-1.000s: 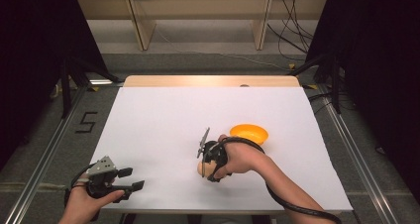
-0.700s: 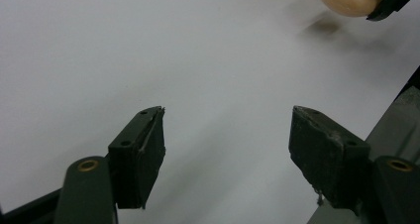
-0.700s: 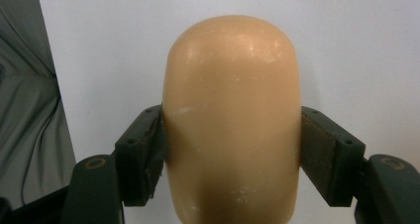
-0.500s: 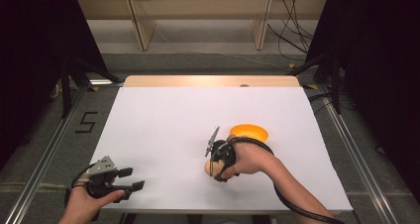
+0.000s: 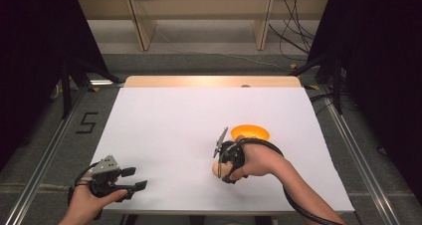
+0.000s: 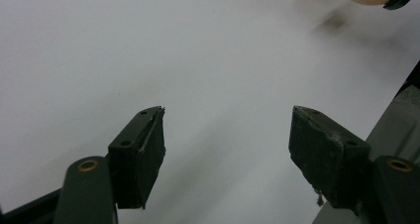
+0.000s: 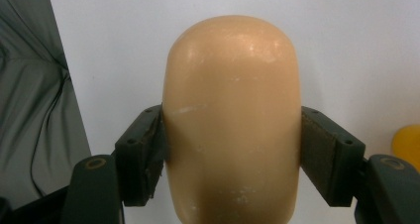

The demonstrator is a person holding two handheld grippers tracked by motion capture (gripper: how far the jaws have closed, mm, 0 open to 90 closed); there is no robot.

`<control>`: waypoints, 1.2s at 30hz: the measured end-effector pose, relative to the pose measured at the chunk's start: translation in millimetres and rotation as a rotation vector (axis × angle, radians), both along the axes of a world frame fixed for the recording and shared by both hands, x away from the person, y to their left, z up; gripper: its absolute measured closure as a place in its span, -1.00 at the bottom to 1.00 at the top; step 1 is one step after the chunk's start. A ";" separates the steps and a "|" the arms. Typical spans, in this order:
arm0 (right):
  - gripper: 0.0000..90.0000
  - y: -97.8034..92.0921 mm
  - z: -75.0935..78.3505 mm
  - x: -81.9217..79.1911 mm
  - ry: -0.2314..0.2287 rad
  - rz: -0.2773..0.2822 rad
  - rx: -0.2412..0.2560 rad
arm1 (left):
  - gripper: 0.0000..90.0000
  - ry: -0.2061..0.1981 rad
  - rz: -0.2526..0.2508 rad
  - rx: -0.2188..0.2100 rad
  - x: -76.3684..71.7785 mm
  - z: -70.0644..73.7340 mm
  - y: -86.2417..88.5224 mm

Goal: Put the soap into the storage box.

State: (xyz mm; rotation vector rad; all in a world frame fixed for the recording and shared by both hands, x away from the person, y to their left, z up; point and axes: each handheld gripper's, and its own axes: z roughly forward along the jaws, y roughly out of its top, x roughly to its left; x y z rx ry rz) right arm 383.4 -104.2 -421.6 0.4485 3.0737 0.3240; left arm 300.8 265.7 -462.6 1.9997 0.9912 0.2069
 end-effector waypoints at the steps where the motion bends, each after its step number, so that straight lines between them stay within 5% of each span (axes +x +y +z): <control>1: -0.26 -1.7 1.0 -1.0 0.002 -0.014 -0.004 | -0.34 -0.018 -0.008 0.005 0.7 -0.3 -0.1; 29: -0.26 -35.9 8.6 -6.7 0.012 -0.046 -0.023 | -0.34 -0.017 -0.008 -0.005 2.9 -1.7 -3.2; 34: -0.26 -38.7 8.7 -8.9 0.011 -0.049 0.005 | -0.34 -0.014 -0.010 0.004 3.0 -1.3 -2.6; 36: -0.26 -40.7 10.0 -8.5 0.006 -0.057 -0.025 | -0.34 -0.014 -0.011 0.005 3.0 -1.4 -2.7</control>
